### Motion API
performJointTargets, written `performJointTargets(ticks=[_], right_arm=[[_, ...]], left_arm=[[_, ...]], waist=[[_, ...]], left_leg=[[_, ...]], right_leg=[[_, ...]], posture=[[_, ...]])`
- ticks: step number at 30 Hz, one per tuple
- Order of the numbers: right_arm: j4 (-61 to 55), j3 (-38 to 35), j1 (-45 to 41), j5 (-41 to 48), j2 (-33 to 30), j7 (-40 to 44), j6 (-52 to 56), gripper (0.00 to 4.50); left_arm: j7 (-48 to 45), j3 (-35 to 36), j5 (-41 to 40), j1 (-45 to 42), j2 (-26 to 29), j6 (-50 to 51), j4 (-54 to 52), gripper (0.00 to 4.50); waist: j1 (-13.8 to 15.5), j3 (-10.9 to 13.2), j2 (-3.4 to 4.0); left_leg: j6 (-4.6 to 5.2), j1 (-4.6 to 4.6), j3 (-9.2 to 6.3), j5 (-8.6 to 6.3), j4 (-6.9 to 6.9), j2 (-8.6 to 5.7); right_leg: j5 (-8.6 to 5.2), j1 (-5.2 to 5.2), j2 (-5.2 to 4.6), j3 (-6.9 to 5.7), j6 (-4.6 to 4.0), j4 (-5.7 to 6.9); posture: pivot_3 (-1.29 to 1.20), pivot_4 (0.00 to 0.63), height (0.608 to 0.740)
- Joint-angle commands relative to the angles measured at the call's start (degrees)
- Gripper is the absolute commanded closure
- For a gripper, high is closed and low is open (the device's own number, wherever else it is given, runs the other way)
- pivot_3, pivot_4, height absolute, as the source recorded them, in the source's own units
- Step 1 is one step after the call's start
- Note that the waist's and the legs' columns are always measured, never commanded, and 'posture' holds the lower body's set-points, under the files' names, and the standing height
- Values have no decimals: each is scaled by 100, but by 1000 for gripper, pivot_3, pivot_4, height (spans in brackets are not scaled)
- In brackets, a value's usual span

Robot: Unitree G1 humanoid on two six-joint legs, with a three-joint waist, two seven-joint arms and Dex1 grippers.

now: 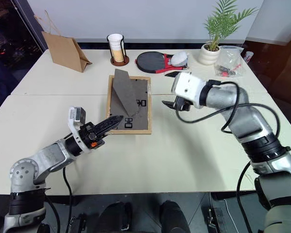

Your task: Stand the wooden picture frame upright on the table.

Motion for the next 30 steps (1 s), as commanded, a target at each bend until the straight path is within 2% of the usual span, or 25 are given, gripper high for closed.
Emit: performJointTargets(ticks=[1, 6, 12, 15, 20, 24, 26, 27, 28, 30], right_arm=[[729, 60, -298, -1210, 252, -1381, -1721, 91], [1302, 152, -487, -2396, 638, -2820, -2721, 91], [1683, 237, -724, -3176, 828, -3616, -2911, 91], [1952, 305, -919, -3482, 883, -3953, -2884, 895], [2257, 432, -1132, -3726, 904, -4326, -2923, 3353], [2399, 468, -1211, -3700, 878, -4394, -3001, 3374], [2396, 470, -1208, -3585, 854, -4331, -3070, 3374], [2394, 464, -1195, -3477, 846, -4228, -3111, 3380], [2404, 458, -1186, -3370, 840, -4120, -3154, 3380], [2479, 432, -1158, -3013, 848, -3813, -3219, 3380]], left_arm=[[90, -116, -365, -86, 106, -245, -231, 3436], [165, -252, -534, -106, 235, -416, -261, 3436], [239, -336, -739, -43, 374, -603, -389, 3436], [239, -368, -788, 73, 410, -645, -496, 3436], [138, -373, -788, 242, 516, -613, -572, 3436], [-35, -328, -788, 523, 710, -565, -649, 3436], [-66, -312, -788, 607, 799, -595, -590, 2430], [-228, -266, -778, 647, 958, -514, -552, 2155], [-406, -222, -698, 684, 1121, -423, -533, 1699], [-897, -111, -323, 761, 1529, -217, -562, 579]], waist=[[19, 0, -1], [41, 1, -1], [38, 1, -2], [35, 1, -2], [20, 1, -2], [17, 1, -2], [19, 1, -2], [22, 1, -2], [23, 1, -2], [17, 1, -2]], left_leg=[[-17, 0, -1, 10, 1, 1], [-35, 0, -2, 21, 5, 0], [-38, 3, -4, 22, 10, -1], [-38, 6, -5, 22, 10, 0], [-38, 8, -6, 23, 10, 1], [-39, 13, -6, 23, 10, 1], [-38, 12, -6, 23, 10, 1], [-38, 13, -7, 22, 11, 1], [-38, 13, -7, 23, 13, 0], [-36, 13, -8, 22, 14, 0]], right_leg=[[0, 1, 4, 0, 0, 0], [0, 5, 12, 1, 0, 0], [0, 9, 11, 1, 1, 6], [0, 11, 8, 1, 1, 7], [0, 11, 9, 1, 1, 10], [1, 11, 11, 2, 1, 20], [1, 10, 12, 2, 2, 26], [1, 10, 12, 2, 2, 29], [0, 10, 11, 2, 1, 30], [0, 10, 12, 1, 0, 37]], posture=[[0, 150, 740], [0, 150, 740], [0, 150, 740], [0, 150, 740], [0, 150, 740], [0, 150, 740], [0, 150, 740], [0, 150, 740], [0, 150, 740], [0, 150, 740]])
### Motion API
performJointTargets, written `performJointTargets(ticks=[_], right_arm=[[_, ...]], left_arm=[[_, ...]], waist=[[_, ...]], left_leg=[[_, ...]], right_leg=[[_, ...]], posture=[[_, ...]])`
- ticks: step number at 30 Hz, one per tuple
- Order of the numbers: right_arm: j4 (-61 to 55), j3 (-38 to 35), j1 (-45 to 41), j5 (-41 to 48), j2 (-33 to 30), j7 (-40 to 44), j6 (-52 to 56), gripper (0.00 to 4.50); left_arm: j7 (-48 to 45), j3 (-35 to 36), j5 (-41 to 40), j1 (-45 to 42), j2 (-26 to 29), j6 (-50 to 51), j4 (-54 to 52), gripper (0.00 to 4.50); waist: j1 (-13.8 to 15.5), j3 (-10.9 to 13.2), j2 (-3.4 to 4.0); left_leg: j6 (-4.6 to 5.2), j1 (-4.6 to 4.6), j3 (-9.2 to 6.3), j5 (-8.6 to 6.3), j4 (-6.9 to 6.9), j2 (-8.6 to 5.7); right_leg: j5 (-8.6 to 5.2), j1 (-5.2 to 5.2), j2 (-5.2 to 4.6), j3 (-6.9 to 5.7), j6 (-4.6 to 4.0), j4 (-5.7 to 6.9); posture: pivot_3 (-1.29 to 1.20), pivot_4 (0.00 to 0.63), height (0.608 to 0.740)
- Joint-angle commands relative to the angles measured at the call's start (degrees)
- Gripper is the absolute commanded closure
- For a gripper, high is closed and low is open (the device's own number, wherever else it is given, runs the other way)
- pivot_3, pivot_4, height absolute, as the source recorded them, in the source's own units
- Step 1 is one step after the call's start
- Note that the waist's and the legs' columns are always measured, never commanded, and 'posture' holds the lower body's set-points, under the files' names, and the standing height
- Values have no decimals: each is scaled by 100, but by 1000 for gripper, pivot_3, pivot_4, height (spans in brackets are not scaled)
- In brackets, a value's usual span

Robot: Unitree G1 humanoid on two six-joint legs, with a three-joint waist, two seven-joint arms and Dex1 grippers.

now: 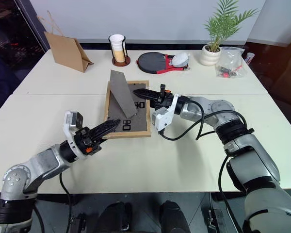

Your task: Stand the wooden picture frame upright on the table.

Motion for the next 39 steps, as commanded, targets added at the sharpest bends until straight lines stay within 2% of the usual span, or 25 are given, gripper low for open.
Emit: performJointTargets(ticks=[1, 4, 8, 11, 13, 16, 18, 20, 27, 33, 35, 36, 39], right_arm=[[1, -264, -66, 729, -26, 352, -88, 3380], [193, -290, -66, 1482, -26, 969, -186, 3380], [109, -268, 230, 4242, 221, 3582, 699, 3380], [-938, -579, 645, 6814, 457, 5941, 3452, 3380], [-1404, -741, 712, 7674, 490, 6862, 4770, 3380], [-1647, -817, 568, 8359, 537, 7850, 6371, 3380], [-1361, -798, 386, 8449, 667, 8370, 7018, 3380], [-779, -777, 224, 8223, 876, 8701, 7082, 3380], [1703, -850, -205, 7227, 1730, 9063, 6244, 3380], [2867, -1083, -396, 6660, 2154, 9047, 5821, 3380], [3006, -1161, -425, 6535, 2191, 9096, 5826, 2366], [3015, -1197, -415, 6489, 2194, 9172, 5871, 2021], [2842, -1214, -323, 6310, 2118, 9347, 6005, 616]], left_arm=[[-757, 277, 459, 71, 461, 268, -185, 171], [-1778, 744, 1215, 289, 1081, 346, -116, 74], [-3023, 1236, 2431, 459, 1837, 106, 97, 74], [-3473, 1217, 3070, 281, 2008, -68, 347, 74], [-3539, 1133, 3357, 108, 1957, -124, 429, 74], [-3446, 1034, 3493, -64, 1753, -78, 290, 74], [-3330, 998, 3484, -100, 1603, -7, 102, 74], [-3205, 982, 3464, -136, 1492, 59, -39, 74], [-2790, 986, 3360, -348, 1336, 170, -246, 74], [-2685, 1131, 3230, -329, 1434, 282, -429, 74], [-2740, 1173, 3241, -303, 1495, 305, -450, 0], [-2791, 1184, 3279, -287, 1535, 311, -456, 0], [-3022, 1145, 3504, -256, 1682, 276, -439, 0]], waist=[[-4, 0, 0], [-21, 0, 0], [-34, 2, 2], [-17, 3, 5], [0, 6, 9], [9, 7, 11], [1, 7, 10], [-28, 6, 9], [-24, 7, 11], [-69, 7, 10], [-115, 7, 10], [-128, 7, 10], [-158, 7, 11]], left_leg=[[2, 2, 1, -1, 0, 0], [13, 4, -1, -7, -1, 2], [27, 6, -1, -15, -6, 8], [28, 9, -8, -16, -7, 13], [31, 8, -12, -18, -7, 13], [36, 5, -16, -21, -7, 8], [37, 5, -16, -23, -9, 6], [35, 5, -18, -23, -12, 7], [32, -7, -14, -23, -22, 4], [28, -14, -9, -22, -24, 3], [25, -13, -10, -20, -24, 3], [25, -12, -10, -20, -23, 3], [24, -12, -11, -20, -24, 2]], right_leg=[[-1, 0, 1, 0, -2, 0], [-1, 0, 4, -1, -2, 4], [-1, -1, 11, -3, -2, 7], [-1, 5, 10, -8, -2, 6], [1, 5, -9, -14, 1, 11], [0, 3, -26, -25, 1, 11], [0, 2, -31, -24, 0, 10], [0, 0, -32, -24, -2, 10], [-7, -19, -35, -21, -16, 9], [1, -30, -36, -18, -2, 11], [1, -28, -36, -18, -2, 13], [1, -27, -36, -18, -3, 15], [1, -28, -37, -18, -3, 15]], posture=[[0, 150, 740], [0, 150, 740], [0, 150, 740], [0, 150, 740], [0, 150, 740], [0, 150, 740], [0, 150, 740], [0, 150, 740], [0, 150, 740], [0, 150, 740], [0, 150, 740], [0, 150, 740], [0, 150, 740]])
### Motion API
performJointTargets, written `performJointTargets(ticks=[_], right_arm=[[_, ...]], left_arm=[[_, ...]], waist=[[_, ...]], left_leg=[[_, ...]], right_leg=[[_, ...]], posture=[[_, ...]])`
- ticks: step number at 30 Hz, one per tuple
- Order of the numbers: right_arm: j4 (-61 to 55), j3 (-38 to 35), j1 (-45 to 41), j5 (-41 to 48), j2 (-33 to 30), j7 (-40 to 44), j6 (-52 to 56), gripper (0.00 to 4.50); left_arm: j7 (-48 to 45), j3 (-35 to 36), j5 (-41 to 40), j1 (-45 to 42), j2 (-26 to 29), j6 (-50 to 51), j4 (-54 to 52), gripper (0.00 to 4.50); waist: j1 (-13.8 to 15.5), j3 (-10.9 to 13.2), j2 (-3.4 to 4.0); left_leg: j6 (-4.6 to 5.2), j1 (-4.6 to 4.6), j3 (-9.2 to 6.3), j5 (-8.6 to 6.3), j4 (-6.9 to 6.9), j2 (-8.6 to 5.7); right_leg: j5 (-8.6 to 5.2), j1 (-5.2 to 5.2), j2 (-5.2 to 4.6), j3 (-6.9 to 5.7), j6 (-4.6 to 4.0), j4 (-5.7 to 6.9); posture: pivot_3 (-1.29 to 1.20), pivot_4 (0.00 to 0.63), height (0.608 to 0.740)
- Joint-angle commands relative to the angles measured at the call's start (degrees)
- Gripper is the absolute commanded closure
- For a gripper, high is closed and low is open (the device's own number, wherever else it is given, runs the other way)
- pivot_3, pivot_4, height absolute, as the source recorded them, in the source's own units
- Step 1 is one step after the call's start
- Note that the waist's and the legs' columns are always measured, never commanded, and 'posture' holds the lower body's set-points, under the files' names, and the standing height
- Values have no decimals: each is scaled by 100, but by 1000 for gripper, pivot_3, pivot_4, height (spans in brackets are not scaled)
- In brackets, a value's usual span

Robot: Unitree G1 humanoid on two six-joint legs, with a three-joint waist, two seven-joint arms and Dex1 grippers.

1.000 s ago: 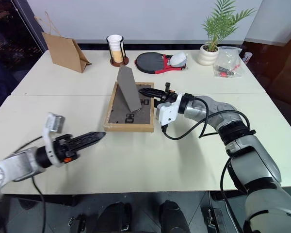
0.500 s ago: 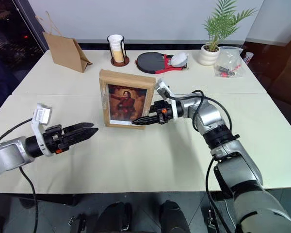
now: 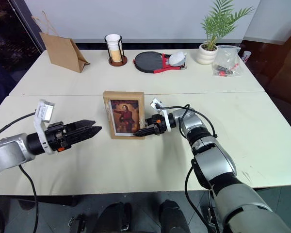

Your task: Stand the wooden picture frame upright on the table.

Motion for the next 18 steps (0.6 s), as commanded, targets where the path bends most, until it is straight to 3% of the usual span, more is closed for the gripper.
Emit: performJointTargets(ticks=[1, 6, 12, 18], right_arm=[[-368, -86, 32, -179, -145, 269, 188, 31], [-2529, -59, 811, -540, -1294, 267, 471, 31], [-6547, -1368, 2354, 612, -3118, -47, 2475, 31], [-8167, -2439, 2941, 1053, -3736, -1176, 3561, 31]], left_arm=[[-311, 135, 198, 34, 193, -38, -127, 0], [-943, -92, 919, -36, 508, -250, -60, 0], [-1623, -207, 1653, -372, 627, -667, 295, 0], [-2208, -147, 2286, -374, 878, -1032, 611, 0]], waist=[[-4, 0, 0], [50, 3, 6], [130, 8, 15], [126, 7, 19]], left_leg=[[0, 0, 0, 0, -1, 0], [-1, -3, 0, -1, -6, -2], [5, -15, 6, -4, -8, -7], [5, -2, 12, -4, -13, 2]], right_leg=[[0, 0, 0, 0, 0, 0], [-1, -5, -3, -1, -1, -3], [-9, -19, -14, 1, -15, -11], [-22, -21, -8, 4, -39, -1]], posture=[[0, 150, 740], [0, 150, 740], [0, 150, 740], [0, 150, 740]])
